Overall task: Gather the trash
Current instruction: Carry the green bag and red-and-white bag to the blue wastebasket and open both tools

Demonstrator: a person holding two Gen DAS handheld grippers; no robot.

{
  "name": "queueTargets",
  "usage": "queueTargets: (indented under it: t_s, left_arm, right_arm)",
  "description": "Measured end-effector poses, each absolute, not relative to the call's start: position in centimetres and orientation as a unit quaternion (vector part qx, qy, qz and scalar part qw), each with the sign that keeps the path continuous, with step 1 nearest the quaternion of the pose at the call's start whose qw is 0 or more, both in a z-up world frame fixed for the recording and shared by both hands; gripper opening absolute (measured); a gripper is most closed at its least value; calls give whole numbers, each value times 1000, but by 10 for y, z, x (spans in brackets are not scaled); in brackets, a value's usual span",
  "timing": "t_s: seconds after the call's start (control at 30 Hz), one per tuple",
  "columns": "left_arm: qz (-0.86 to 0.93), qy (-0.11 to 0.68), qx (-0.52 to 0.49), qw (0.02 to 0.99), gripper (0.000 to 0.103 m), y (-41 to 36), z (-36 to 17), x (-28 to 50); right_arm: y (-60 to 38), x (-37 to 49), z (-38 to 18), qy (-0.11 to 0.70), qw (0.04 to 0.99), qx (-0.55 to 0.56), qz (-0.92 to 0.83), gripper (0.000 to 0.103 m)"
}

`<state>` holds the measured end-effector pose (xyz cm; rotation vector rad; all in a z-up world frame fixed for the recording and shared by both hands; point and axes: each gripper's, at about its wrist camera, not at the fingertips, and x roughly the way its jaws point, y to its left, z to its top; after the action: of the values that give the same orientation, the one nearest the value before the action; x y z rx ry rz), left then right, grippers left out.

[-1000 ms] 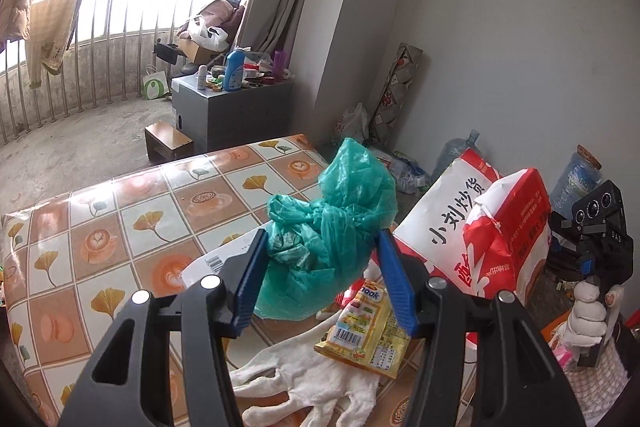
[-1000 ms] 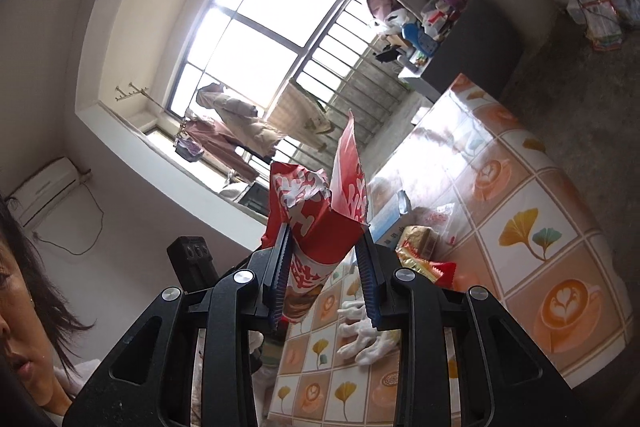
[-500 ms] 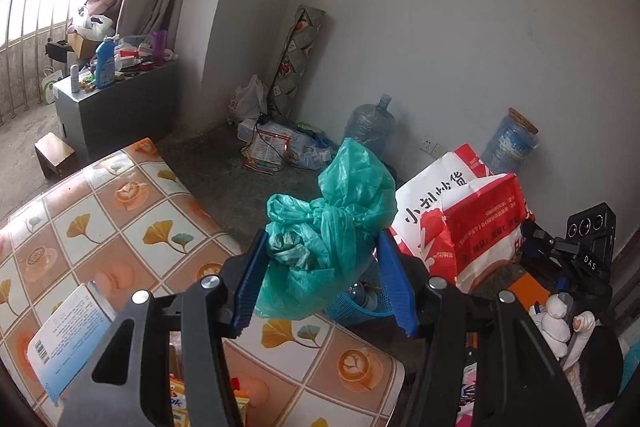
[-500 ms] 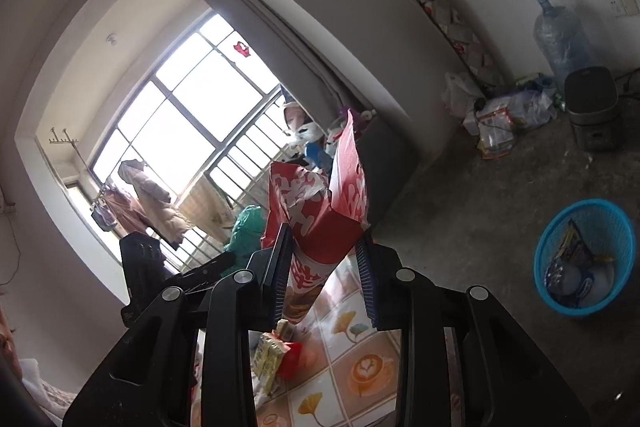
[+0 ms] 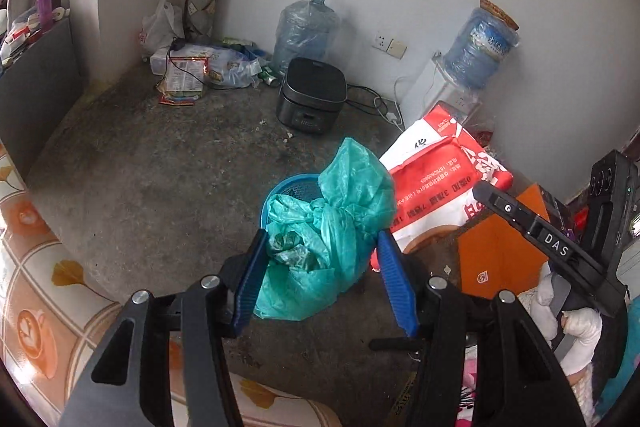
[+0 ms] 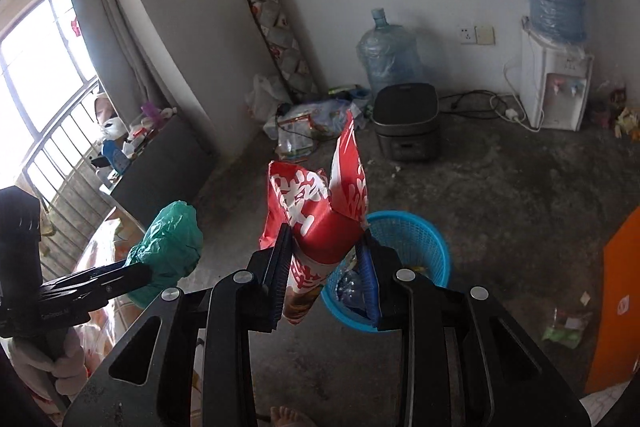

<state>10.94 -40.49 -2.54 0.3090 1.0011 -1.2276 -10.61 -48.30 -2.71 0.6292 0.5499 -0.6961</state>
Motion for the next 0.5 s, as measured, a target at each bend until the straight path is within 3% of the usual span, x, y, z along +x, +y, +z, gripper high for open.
queueTargets:
  t_s: [0.3, 0.5]
  left_arm:
    - [-557, 480, 204, 646, 55, -490, -103, 90]
    - [-553, 507, 239, 616, 72, -541, -164, 77]
  right_arm:
    - [-549, -64, -92, 310, 804, 298, -411, 31]
    - [-568, -37, -151, 383, 782, 272, -408, 55]
